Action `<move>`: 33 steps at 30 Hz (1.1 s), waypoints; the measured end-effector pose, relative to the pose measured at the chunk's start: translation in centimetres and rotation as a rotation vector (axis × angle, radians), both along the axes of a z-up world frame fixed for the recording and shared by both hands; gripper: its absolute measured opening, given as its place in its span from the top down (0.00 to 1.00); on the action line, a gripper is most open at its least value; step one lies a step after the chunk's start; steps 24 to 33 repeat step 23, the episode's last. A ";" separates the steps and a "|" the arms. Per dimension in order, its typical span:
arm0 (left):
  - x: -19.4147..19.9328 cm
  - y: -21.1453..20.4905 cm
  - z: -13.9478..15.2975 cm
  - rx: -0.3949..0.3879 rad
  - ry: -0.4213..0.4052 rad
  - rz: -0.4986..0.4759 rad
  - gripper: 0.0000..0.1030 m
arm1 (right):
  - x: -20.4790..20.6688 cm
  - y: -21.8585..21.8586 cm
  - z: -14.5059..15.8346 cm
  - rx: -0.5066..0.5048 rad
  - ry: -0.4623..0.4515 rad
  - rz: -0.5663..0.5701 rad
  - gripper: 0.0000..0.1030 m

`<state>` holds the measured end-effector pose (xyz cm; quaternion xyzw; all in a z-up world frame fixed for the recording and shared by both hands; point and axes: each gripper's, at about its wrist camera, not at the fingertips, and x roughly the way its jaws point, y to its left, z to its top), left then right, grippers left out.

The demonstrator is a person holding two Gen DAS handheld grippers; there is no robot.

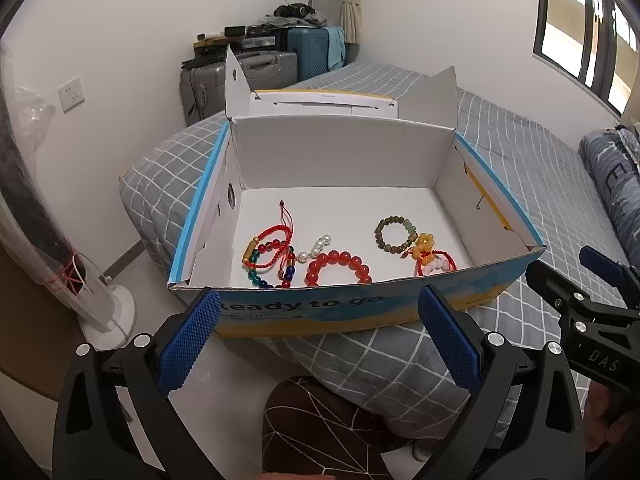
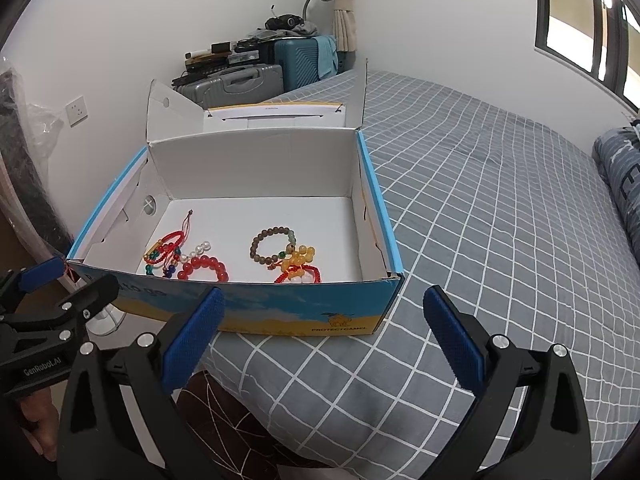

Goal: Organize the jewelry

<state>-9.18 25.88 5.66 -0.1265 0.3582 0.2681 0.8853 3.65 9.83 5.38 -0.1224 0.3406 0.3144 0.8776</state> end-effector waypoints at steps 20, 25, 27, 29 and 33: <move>0.0 -0.3 0.1 0.032 -0.017 0.019 0.05 | 0.1 0.6 -0.6 0.004 0.015 0.010 0.07; 0.1 -0.2 0.1 0.026 -0.014 0.014 0.05 | 0.1 0.7 -0.8 0.004 0.014 0.010 0.07; 0.1 -0.2 0.1 0.026 -0.014 0.014 0.05 | 0.1 0.7 -0.8 0.004 0.014 0.010 0.07; 0.1 -0.2 0.1 0.026 -0.014 0.014 0.05 | 0.1 0.7 -0.8 0.004 0.014 0.010 0.07; 0.1 -0.2 0.1 0.026 -0.014 0.014 0.05 | 0.1 0.7 -0.8 0.004 0.014 0.010 0.07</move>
